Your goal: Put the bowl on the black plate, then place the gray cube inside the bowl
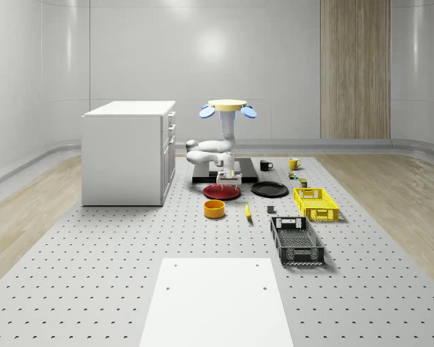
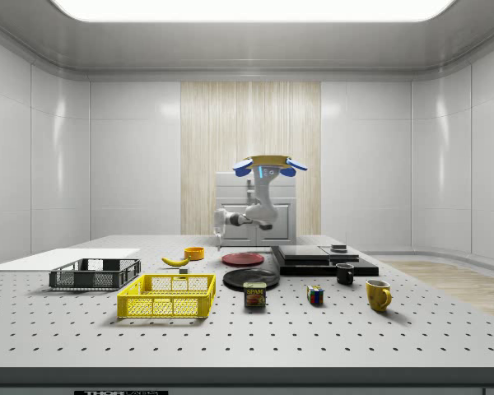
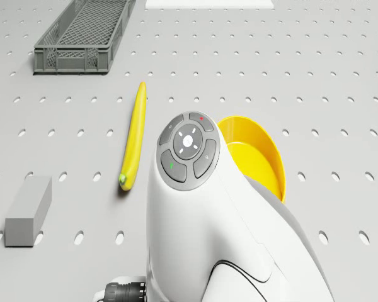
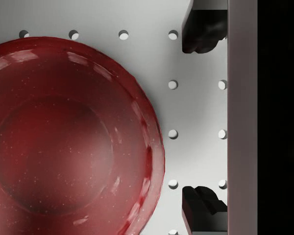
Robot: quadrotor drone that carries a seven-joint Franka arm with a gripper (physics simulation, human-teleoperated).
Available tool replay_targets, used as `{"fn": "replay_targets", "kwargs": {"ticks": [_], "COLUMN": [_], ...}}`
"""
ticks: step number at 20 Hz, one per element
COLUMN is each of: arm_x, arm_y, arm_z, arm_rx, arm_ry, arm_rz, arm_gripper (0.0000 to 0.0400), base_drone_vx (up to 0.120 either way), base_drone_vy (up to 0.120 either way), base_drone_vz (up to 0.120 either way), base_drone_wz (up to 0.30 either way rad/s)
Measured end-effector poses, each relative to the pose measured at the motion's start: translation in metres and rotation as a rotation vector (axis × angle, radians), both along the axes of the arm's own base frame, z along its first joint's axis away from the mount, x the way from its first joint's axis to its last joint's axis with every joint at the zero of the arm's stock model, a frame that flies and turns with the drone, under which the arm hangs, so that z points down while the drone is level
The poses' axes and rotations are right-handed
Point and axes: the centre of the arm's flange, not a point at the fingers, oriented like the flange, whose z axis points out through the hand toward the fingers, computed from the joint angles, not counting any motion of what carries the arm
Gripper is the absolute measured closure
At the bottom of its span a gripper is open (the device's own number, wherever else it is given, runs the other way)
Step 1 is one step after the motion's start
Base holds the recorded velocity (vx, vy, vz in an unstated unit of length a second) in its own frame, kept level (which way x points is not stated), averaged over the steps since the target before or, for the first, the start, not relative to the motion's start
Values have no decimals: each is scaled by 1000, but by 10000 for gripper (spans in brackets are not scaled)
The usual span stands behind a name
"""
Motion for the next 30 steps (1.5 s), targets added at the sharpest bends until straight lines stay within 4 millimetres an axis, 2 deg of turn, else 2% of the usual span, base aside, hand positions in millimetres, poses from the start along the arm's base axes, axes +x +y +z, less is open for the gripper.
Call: {"fn": "replay_targets", "kwargs": {"ticks": [16, 26, 30], "arm_x": [0, 0, 0], "arm_y": [0, 0, 0], "arm_z": [0, 0, 0], "arm_rx": [0, 0, 0], "arm_ry": [0, 0, 0], "arm_rz": [0, 0, 0], "arm_gripper": [0, 0, 0], "base_drone_vx": [120, 120, 120], "base_drone_vy": [0, -64, 0], "base_drone_vz": [0, 0, 0], "base_drone_wz": [0, 0, 0]}}
